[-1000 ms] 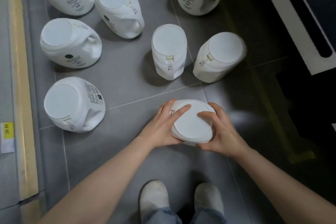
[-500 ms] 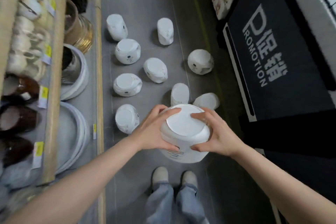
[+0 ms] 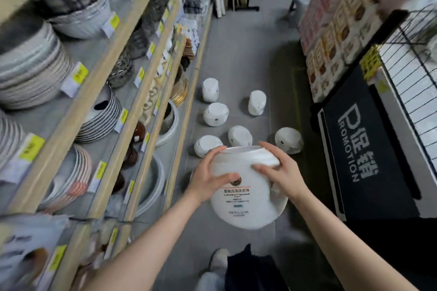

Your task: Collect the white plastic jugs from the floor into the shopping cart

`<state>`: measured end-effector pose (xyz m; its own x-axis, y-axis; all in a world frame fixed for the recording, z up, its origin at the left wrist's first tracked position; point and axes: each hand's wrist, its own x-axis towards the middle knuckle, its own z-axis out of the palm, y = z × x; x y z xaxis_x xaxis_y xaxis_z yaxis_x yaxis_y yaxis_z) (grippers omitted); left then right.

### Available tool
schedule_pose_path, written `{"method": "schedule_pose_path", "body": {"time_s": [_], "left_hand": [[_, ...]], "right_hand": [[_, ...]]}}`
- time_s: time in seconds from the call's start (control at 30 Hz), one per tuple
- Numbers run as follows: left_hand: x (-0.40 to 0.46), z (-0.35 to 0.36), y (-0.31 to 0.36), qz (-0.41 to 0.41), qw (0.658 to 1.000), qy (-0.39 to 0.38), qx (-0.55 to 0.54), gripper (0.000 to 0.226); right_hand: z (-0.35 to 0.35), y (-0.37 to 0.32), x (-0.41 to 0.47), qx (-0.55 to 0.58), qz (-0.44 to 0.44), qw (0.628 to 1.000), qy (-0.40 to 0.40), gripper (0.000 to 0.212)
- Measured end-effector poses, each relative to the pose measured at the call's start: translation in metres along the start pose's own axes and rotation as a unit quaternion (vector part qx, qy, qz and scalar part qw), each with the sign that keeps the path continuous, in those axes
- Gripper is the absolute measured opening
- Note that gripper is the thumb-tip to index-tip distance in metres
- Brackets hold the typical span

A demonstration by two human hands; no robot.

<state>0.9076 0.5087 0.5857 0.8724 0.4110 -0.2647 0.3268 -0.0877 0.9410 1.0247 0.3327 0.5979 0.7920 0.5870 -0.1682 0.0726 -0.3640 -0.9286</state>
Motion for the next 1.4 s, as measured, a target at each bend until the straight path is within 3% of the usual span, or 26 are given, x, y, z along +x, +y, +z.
{"method": "schedule_pose_path", "body": {"time_s": [0.2,0.37,0.5,0.67,0.8,0.97,1.17,1.3,1.4], "left_hand": [[-0.018,-0.035,0.036,-0.014,0.995,0.097,-0.014,0.071],[-0.035,-0.048,0.058,-0.022,0.982,0.185,-0.012,0.076],[-0.068,-0.036,0.072,-0.032,0.958,0.280,-0.050,0.074],[-0.130,-0.001,0.068,-0.063,0.893,0.437,-0.085,0.060],[-0.194,0.028,0.053,-0.103,0.831,0.539,-0.089,0.063],[-0.288,0.067,0.037,-0.136,0.754,0.632,-0.116,0.051],[-0.422,0.139,0.018,-0.145,0.650,0.734,-0.132,0.076],[-0.524,0.193,0.006,-0.145,0.606,0.773,-0.118,0.066],[-0.602,0.234,-0.001,-0.170,0.570,0.797,-0.107,0.075]], "right_hand": [[0.019,-0.052,0.029,-0.021,-0.030,0.998,-0.042,0.042],[0.026,-0.079,0.054,0.000,-0.076,0.988,-0.138,0.055],[0.029,-0.100,0.063,-0.038,-0.153,0.959,-0.236,0.049],[0.049,-0.115,0.043,-0.070,-0.237,0.905,-0.347,0.052],[0.076,-0.120,-0.004,-0.071,-0.268,0.857,-0.435,0.053],[0.111,-0.118,-0.084,-0.083,-0.279,0.784,-0.548,0.032],[0.143,-0.115,-0.224,-0.098,-0.354,0.674,-0.641,0.029],[0.149,-0.101,-0.340,-0.097,-0.371,0.616,-0.688,0.030],[0.146,-0.088,-0.430,-0.081,-0.369,0.570,-0.729,0.049]]}}
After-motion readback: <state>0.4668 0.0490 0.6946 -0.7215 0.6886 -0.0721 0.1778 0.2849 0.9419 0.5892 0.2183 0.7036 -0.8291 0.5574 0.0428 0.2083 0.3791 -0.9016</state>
